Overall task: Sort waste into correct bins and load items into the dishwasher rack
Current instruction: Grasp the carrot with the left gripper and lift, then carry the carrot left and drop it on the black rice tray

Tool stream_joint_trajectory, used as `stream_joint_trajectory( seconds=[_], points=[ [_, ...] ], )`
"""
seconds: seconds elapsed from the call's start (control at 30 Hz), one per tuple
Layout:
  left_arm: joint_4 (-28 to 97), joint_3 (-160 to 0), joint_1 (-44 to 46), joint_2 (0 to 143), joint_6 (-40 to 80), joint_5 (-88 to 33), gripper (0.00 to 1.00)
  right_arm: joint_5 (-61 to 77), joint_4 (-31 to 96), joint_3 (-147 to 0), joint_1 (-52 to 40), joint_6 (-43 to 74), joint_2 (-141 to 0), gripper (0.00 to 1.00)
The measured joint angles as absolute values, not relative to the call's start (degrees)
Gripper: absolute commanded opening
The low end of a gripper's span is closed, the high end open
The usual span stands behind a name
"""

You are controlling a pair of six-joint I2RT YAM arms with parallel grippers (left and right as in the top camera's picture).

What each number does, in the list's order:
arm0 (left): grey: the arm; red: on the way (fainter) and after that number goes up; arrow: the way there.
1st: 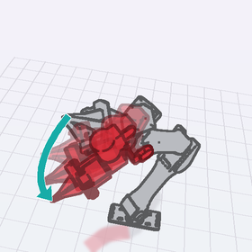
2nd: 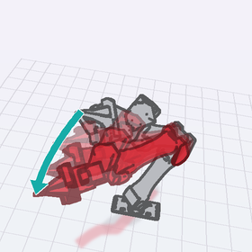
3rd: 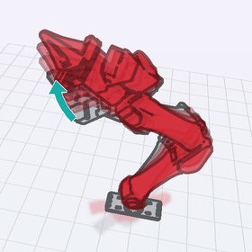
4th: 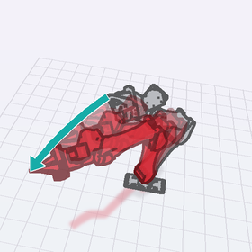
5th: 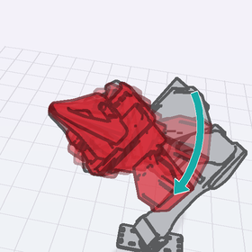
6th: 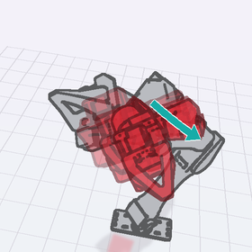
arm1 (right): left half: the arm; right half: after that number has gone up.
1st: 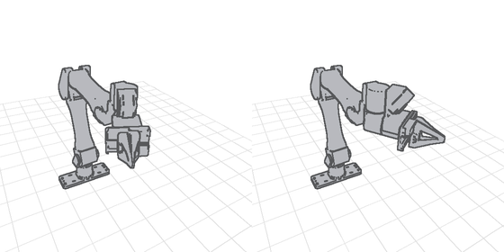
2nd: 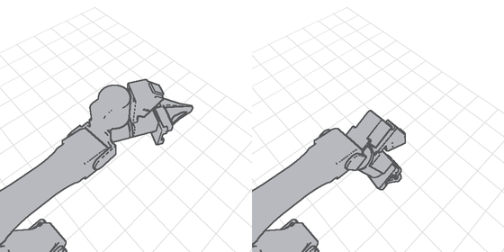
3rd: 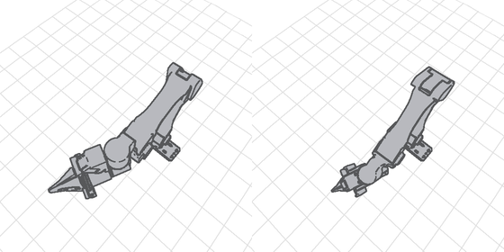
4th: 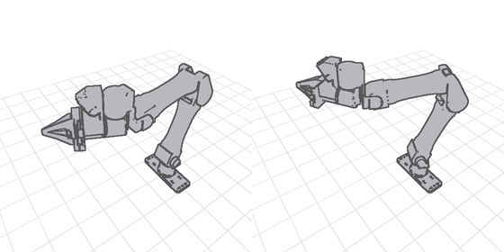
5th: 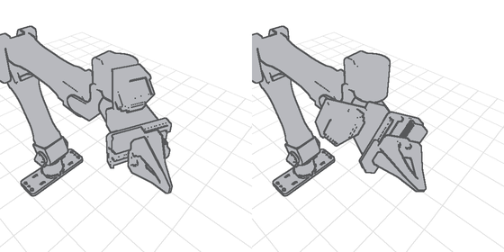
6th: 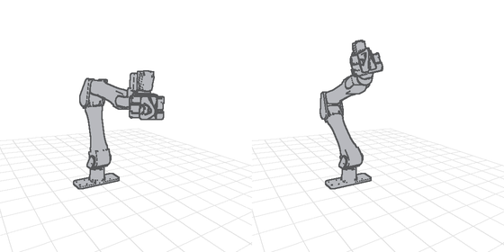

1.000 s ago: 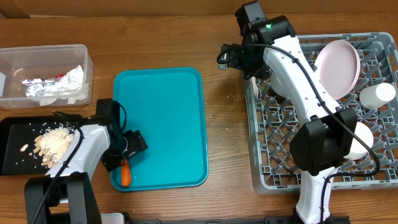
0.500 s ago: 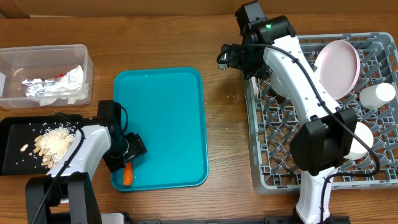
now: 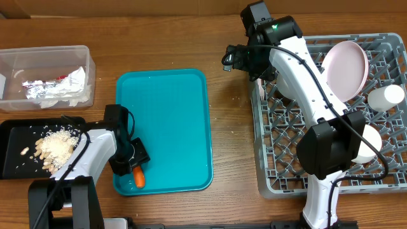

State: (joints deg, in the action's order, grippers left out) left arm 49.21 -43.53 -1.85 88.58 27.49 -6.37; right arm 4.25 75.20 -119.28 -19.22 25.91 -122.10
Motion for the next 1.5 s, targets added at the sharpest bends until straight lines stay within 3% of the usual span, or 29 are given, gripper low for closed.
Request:
stream_joint_trajectory(
  seconds=[0.1,0.13,0.2,0.27,0.4,0.73,1.1,1.5],
  points=[
    [49.19,-43.53,-1.85,88.58,27.53,-6.17,0.40,4.23,75.22,-119.28,-19.22,25.91,-122.10,1.00],
    [49.15,-43.53,-1.85,88.58,27.49,-6.11,0.33,4.23,75.20,-119.28,-19.22,25.89,-122.10,1.00],
    [48.82,-43.53,-1.85,88.58,27.42,-6.00,0.27,4.25,75.22,-119.28,-19.22,25.87,-122.10,1.00],
    [48.38,-43.53,-1.85,88.58,27.27,-5.78,0.26,4.23,75.22,-119.28,-19.20,25.89,-122.10,1.00],
    [47.99,-43.53,-1.85,88.58,27.40,-5.85,0.05,4.25,75.22,-119.28,-19.22,25.89,-122.10,1.00],
    [50.96,-45.01,-1.85,88.53,27.07,-5.80,0.04,4.25,75.22,-119.28,-19.22,25.89,-122.10,1.00],
    [62.48,-61.78,-2.92,88.73,27.05,-5.85,0.04,4.23,75.20,-119.28,-19.22,25.91,-122.10,1.00],
    [66.35,-72.53,-24.67,88.73,28.45,-6.09,0.04,4.23,75.22,-119.28,-19.22,25.89,-122.10,1.00]
  ],
)
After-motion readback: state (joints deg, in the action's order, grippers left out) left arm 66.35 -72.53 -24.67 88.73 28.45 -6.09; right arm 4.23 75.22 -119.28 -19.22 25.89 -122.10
